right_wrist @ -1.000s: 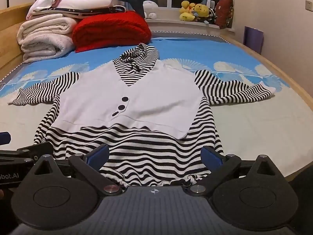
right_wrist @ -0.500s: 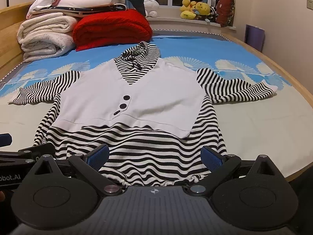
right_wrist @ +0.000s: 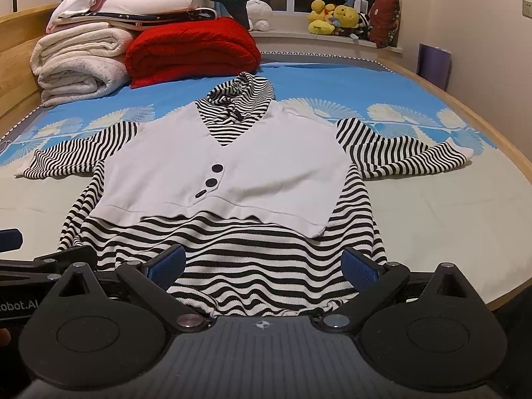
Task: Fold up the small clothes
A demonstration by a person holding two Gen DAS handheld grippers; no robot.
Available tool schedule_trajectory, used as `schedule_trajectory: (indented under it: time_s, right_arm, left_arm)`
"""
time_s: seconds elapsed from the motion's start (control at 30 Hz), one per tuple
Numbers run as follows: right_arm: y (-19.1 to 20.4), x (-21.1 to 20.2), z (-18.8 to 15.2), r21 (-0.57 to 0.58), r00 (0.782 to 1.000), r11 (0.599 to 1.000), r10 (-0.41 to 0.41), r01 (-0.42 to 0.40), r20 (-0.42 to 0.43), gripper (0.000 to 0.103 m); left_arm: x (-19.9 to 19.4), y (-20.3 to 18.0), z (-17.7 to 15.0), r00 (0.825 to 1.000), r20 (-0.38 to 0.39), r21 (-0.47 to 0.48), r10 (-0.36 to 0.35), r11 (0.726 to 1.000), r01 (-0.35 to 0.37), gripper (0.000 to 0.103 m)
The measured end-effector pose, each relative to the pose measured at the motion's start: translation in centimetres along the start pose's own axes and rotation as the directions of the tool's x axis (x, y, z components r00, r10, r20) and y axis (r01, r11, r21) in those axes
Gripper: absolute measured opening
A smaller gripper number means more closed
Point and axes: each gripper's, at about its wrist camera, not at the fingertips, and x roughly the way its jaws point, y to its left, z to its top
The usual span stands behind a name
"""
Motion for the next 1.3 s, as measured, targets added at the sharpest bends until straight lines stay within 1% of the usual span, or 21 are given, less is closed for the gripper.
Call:
schedule_trajectory:
  time_s: [1.07,1.17,1.23,1.3]
  right_arm:
    - [-0.2,0.2,-0.2,0.003,1.0,1.0,-0.002,0.002,0.004,0.099]
    - [-0.8,1.2,0.2,0.023,1.0,1.0,-0.017,0.017,0.01,0.099]
    - [-1.5,2.0,0.4,0.046,1.0,0.999,-0.023,0.023,0.001,0.099]
    - [-2.7,3.6,1.0,0.074,0.999,0.996,-0.05,0.05,-0.001,0.099]
  left_arm:
    - [0.1,-0.1,0.1,1.0,-0.001,0.003,0.0,1.0,0.0,0.102]
    - [0.7,0.7,0.8,1.0,0.003,-0.028,0.02,0.999,-0.02,0.102]
    - [1.6,1.6,1.5,0.999,-0.014,-0.062,0.043,0.997,-0.043,0.102]
    - [3.2,2.7,2.3,0.996,-0.048,-0.085,0.071,0.994,-0.075,0.102]
